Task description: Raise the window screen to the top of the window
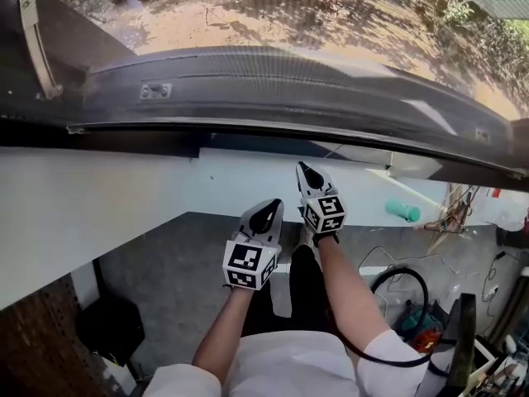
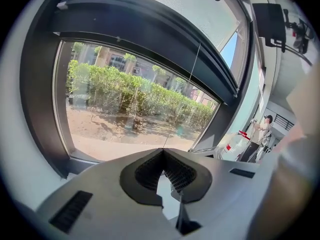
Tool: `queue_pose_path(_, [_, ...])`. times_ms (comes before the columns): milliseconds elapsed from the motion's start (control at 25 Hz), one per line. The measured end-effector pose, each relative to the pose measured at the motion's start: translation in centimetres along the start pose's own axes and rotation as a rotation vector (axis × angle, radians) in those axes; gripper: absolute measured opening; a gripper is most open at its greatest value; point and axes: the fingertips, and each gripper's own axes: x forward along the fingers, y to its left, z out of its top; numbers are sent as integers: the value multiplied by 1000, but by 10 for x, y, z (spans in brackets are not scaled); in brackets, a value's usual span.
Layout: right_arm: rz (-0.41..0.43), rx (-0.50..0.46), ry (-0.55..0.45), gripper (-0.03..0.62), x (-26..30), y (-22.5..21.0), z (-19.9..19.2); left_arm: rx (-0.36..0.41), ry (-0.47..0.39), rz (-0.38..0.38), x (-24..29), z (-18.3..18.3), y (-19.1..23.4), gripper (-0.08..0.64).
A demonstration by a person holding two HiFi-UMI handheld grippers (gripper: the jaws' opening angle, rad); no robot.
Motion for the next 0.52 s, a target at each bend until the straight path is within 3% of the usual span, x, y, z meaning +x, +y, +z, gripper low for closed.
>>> queue_pose_path(520, [6, 22, 27, -11, 11, -7, -7, -13, 38, -6, 2, -19, -5, 0])
